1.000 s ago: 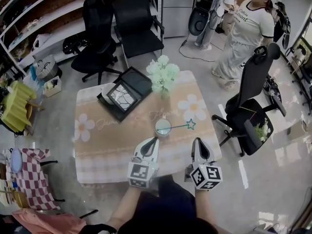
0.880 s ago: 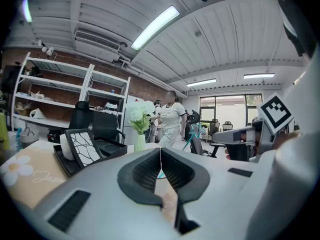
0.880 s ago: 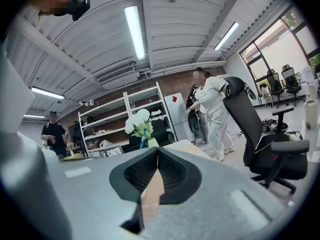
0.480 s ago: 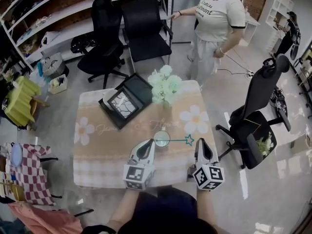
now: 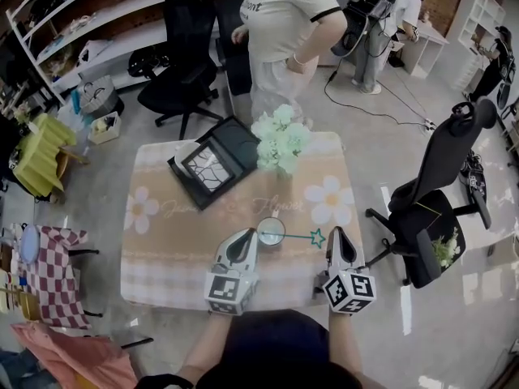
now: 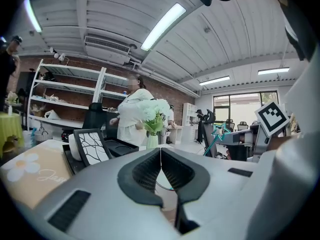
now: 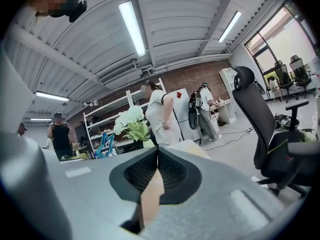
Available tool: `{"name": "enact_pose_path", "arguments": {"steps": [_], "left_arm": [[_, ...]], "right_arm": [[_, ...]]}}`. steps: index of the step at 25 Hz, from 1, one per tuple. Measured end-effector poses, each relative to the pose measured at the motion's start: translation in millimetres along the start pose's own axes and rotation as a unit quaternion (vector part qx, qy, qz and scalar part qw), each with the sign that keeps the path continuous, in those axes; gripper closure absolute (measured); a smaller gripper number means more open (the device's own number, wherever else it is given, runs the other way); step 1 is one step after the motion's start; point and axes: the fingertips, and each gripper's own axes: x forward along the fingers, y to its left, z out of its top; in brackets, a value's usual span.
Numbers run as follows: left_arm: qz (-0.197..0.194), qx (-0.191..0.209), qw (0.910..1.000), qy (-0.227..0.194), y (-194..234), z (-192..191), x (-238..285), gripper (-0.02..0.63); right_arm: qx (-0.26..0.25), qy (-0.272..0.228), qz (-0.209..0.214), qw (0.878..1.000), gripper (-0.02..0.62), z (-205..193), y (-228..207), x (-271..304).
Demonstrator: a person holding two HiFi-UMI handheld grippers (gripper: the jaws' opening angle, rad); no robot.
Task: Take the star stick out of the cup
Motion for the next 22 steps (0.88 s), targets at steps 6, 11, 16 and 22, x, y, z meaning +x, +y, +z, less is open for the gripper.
{"name": "enact_pose_path", "arguments": {"steps": [6, 11, 16, 22], "left_arm": [[-0.003, 0.006, 0.9999, 0.008, -1, -3, -4, 0.595], [-0.011, -0.001, 0.9999, 0.012, -7, -2, -8, 0.595], [-0.023, 0.006, 0.9997, 0.010, -14, -1, -10, 0.595], [-0.041, 0.003, 0.9991, 0.008, -22, 3, -8, 0.595]], "right_arm": [[0.012, -0.005, -0.017, 1.000, 0.594, 2, -4, -8], [0.024, -0.013, -0.034, 0.999, 0.594, 9, -8, -21], [0.041, -0.034, -0.045, 0.998, 0.592, 15, -12, -31], [0.059, -0.061, -0.033, 0.996, 0.591, 22, -9, -41]]}}
